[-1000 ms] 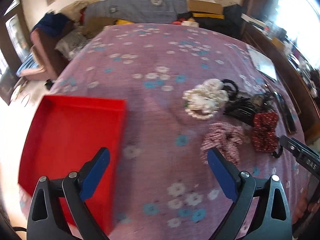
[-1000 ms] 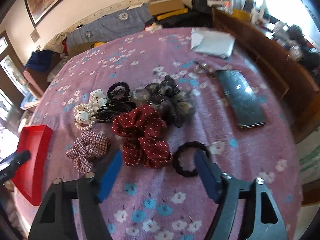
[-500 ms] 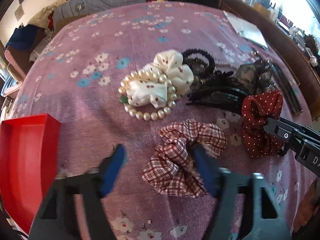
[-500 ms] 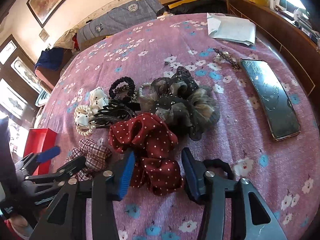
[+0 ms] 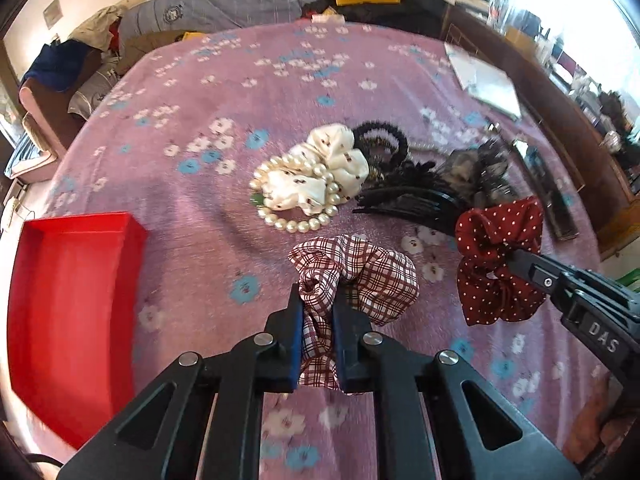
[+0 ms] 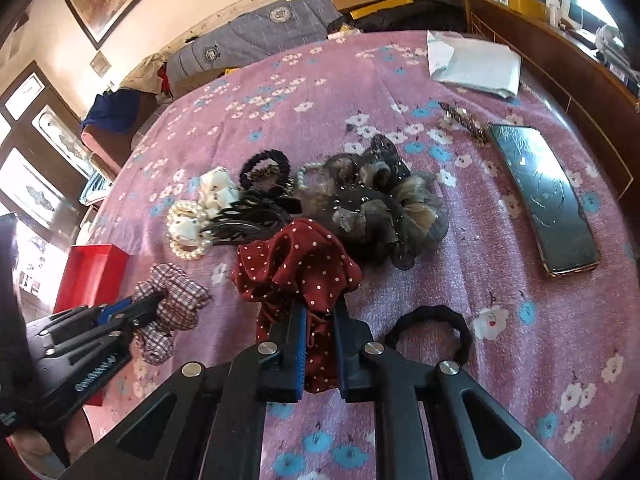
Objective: Organize jewelry
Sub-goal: 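Grasp the plaid scrunchie with the left tool while the right tool grasps the polka-dot scrunchie, then carry both scrunchies into the red tray and open both tools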
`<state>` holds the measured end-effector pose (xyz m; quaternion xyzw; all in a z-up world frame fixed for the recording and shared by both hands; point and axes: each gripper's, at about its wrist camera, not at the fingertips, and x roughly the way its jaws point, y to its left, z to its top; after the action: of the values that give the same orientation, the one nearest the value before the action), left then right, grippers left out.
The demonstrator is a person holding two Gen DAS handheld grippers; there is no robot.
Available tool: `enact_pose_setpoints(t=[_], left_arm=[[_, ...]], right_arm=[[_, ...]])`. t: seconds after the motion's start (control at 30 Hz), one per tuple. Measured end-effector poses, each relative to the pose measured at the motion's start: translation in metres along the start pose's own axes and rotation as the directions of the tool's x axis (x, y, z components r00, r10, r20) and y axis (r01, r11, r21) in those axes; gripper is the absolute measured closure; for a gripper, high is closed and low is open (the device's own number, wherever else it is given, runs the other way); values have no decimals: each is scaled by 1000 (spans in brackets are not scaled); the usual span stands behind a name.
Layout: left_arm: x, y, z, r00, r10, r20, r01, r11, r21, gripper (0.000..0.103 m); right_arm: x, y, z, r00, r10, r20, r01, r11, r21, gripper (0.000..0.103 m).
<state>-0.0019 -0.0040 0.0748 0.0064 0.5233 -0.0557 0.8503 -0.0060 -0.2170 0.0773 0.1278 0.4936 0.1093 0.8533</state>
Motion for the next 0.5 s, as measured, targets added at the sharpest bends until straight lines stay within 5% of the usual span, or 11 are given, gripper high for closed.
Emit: enact_pose_setpoints(t=[0.23,0.5], left_arm=[[-59,56,-12,998,22,54,-16,994,-105,91],[-80,179,-19,981,190,38,-176,957,-232,91]], right_arm=[[-37,26,-6,998,41,55,-39,999,-31,91],[-32,108,0,988,150,28,-145,981,-132,90]])
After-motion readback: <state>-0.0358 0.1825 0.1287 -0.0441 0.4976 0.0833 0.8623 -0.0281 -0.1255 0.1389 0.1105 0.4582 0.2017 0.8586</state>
